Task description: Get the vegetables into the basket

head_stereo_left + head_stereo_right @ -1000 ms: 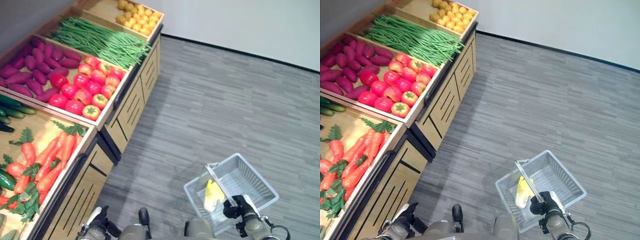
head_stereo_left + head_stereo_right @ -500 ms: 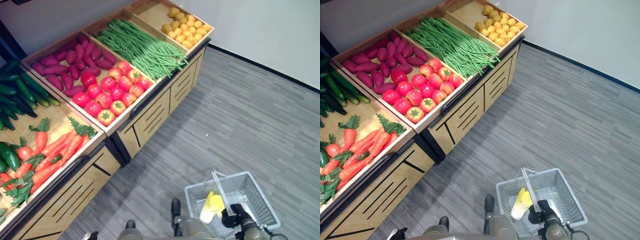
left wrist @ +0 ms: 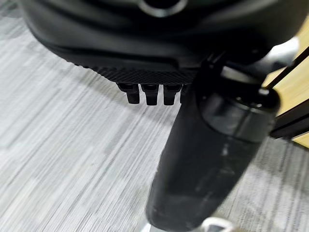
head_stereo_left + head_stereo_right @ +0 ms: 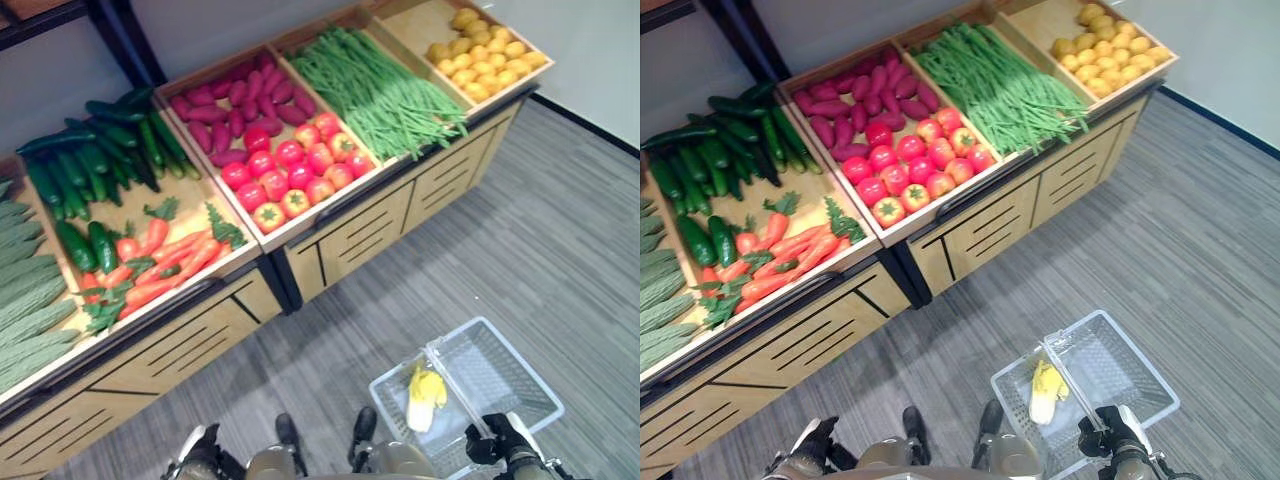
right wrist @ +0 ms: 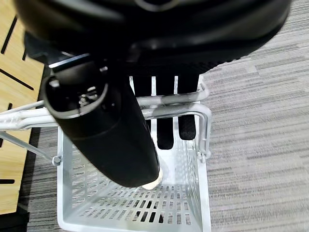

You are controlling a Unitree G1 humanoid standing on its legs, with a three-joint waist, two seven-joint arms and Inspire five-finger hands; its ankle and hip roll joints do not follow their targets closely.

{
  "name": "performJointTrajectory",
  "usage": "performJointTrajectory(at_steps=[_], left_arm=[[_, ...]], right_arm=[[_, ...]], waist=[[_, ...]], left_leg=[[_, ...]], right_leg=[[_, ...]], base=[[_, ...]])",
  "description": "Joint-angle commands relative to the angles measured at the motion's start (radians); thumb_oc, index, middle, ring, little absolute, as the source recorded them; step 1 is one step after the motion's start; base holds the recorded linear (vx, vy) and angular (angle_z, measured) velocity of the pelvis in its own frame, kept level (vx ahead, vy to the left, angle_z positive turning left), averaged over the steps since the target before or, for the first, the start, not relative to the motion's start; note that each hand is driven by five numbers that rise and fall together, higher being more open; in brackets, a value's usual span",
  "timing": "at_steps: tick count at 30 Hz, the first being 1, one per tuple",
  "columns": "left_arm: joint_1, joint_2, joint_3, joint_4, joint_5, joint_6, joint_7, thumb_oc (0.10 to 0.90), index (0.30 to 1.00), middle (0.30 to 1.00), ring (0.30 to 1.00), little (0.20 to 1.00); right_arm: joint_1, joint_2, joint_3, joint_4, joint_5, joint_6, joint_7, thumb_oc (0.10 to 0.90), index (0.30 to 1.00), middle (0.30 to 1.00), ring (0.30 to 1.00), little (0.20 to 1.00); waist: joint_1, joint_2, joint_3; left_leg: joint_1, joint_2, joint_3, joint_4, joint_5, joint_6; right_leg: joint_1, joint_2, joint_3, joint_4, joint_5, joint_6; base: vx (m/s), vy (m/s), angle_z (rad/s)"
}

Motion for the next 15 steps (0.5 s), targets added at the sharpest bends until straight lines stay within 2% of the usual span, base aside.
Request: performJointTrajectory(at_steps=[1, 3, 8, 9, 11, 12, 13, 15], left_arm=[[-0.017, 0.046, 0.02, 0.04, 0.024, -0.004, 0.029, 0.9, 1.0, 1.0, 1.0, 1.0], [-0.018, 0.051, 0.017, 0.03, 0.018, -0.012, 0.027, 0.9, 1.0, 1.0, 1.0, 1.0], [-0.018, 0.056, 0.016, 0.028, 0.007, -0.02, 0.021, 0.9, 1.0, 1.0, 1.0, 1.0], [-0.013, 0.062, 0.027, 0.026, -0.007, -0.025, 0.02, 0.9, 1.0, 1.0, 1.0, 1.0], [-0.008, 0.07, 0.039, 0.023, -0.025, -0.029, 0.015, 0.9, 1.0, 1.0, 1.0, 1.0], [-0.007, 0.072, 0.044, 0.027, -0.033, -0.029, 0.013, 0.9, 1.0, 1.0, 1.0, 1.0], [-0.009, 0.077, 0.046, 0.032, -0.043, -0.03, 0.007, 0.9, 1.0, 1.0, 1.0, 1.0], [-0.013, 0.079, 0.044, 0.035, -0.055, -0.035, 0.001, 0.9, 1.0, 1.0, 1.0, 1.0]], right_arm=[[-0.012, -0.036, -0.029, -0.017, 0.029, -0.038, -0.049, 0.4, 0.3, 0.3, 0.3, 0.3], [-0.032, -0.018, -0.024, 0.017, 0.02, -0.035, -0.048, 0.4, 0.3, 0.3, 0.3, 0.3], [-0.073, -0.003, -0.014, 0.061, 0.01, -0.023, -0.045, 0.4, 0.3, 0.3, 0.3, 0.3], [-0.096, 0.004, -0.008, 0.074, 0.005, -0.023, -0.047, 0.4, 0.3, 0.3, 0.3, 0.3], [-0.108, 0.01, -0.007, 0.082, 0.009, -0.024, -0.047, 0.4, 0.3, 0.3, 0.3, 0.3], [-0.111, 0.011, -0.013, 0.09, 0.016, -0.024, -0.046, 0.4, 0.3, 0.3, 0.3, 0.3], [-0.115, 0.01, -0.012, 0.099, 0.02, -0.022, -0.043, 0.4, 0.3, 0.3, 0.3, 0.3], [-0.118, 0.012, -0.016, 0.115, 0.032, -0.018, -0.044, 0.4, 0.3, 0.3, 0.3, 0.3]], waist=[[-0.013, -0.056, -0.004], [0.003, -0.079, -0.003], [0.021, -0.099, -0.008], [0.03, -0.105, -0.008], [0.037, -0.105, 0.001], [0.035, -0.102, 0.003], [0.025, -0.097, 0.005], [0.017, -0.087, 0.007]], left_leg=[[0.014, -0.015, -0.018, -0.013, -0.018, 0.0], [0.006, -0.036, -0.013, 0.024, -0.065, 0.024], [0.004, -0.062, -0.018, 0.044, -0.1, 0.045], [0.014, -0.075, -0.006, 0.033, -0.111, 0.06], [0.031, -0.084, -0.005, 0.016, -0.112, 0.074], [0.042, -0.088, -0.014, 0.002, -0.107, 0.074], [0.054, -0.091, -0.042, -0.026, -0.096, 0.073], [0.072, -0.086, -0.068, -0.058, -0.079, 0.066]], right_leg=[[0.01, -0.121, 0.172, 0.096, -0.037, 0.127], [0.026, -0.154, 0.182, 0.099, -0.027, 0.149], [0.03, -0.183, 0.195, 0.108, 0.002, 0.177], [0.012, -0.202, 0.201, 0.147, 0.031, 0.196], [-0.027, -0.215, 0.221, 0.244, 0.064, 0.206], [-0.045, -0.209, 0.243, 0.271, 0.078, 0.21], [-0.074, -0.18, 0.301, 0.29, 0.088, 0.207], [-0.111, -0.148, 0.353, 0.28, 0.081, 0.198]], base=[[0.23, 0.271, -0.18], [0.21, 0.285, -0.14], [0.1, 0.172, 0.1], [0.08, 0.244, 0.1], [0.05, 0.19, -0.05], [0.07, 0.091, -0.1], [0.1, 0.063, 0.22], [0.09, 0.007, 0.65]])
